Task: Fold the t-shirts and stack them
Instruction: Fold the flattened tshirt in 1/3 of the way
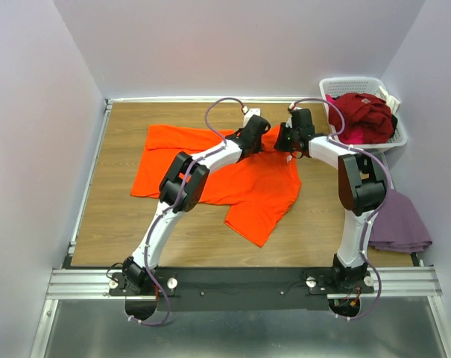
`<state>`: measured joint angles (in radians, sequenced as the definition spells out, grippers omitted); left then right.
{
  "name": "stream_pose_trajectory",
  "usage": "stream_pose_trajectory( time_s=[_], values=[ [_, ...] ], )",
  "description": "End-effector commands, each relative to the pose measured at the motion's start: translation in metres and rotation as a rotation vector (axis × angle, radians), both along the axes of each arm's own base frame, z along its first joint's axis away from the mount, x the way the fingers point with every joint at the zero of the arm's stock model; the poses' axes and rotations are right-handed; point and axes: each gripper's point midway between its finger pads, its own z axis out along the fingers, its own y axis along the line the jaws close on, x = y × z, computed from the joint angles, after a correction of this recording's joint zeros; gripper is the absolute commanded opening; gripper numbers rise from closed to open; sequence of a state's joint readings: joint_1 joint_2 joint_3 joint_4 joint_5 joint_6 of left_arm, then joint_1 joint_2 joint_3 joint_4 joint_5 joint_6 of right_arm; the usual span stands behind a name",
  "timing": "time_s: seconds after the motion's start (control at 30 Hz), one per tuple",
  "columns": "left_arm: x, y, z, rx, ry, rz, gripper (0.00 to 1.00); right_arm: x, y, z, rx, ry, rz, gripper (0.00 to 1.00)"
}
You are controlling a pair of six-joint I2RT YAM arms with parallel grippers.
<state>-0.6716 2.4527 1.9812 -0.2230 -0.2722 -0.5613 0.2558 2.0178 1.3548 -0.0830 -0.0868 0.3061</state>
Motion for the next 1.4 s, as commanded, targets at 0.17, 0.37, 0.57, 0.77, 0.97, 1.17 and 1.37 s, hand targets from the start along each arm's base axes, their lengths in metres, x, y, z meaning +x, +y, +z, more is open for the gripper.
stream_pose_trajectory(
  time_s=[0.17, 0.37, 0.57, 0.77, 0.97, 1.17, 1.37],
  values=[
    [-0.028, 0.01, 0.026, 0.025, 0.012, -0.029, 0.0, -0.008, -0.019, 0.013, -0.054, -0.02, -0.1, 0.28],
    [-0.035, 0.002, 0.044, 0.001, -0.009, -0.072, 0.0, -0.012, -0.027, 0.019, -0.076, -0.028, -0.132, 0.28],
    [-0.038, -0.01, 0.062, -0.046, -0.043, -0.118, 0.0, -0.016, -0.029, 0.016, -0.083, -0.021, -0.137, 0.28],
    [-0.044, -0.004, 0.063, -0.035, -0.03, -0.115, 0.0, -0.017, -0.033, 0.019, -0.094, -0.024, -0.158, 0.28],
    [-0.06, 0.008, 0.052, -0.003, 0.013, -0.113, 0.0, -0.017, -0.036, 0.025, -0.093, -0.027, -0.18, 0.29],
    [-0.078, 0.019, 0.024, 0.038, 0.074, -0.109, 0.0, -0.017, -0.036, 0.024, -0.092, -0.023, -0.185, 0.28],
    [-0.088, 0.025, 0.004, 0.064, 0.116, -0.12, 0.0, -0.016, -0.034, 0.021, -0.083, -0.011, -0.186, 0.28]
  ],
)
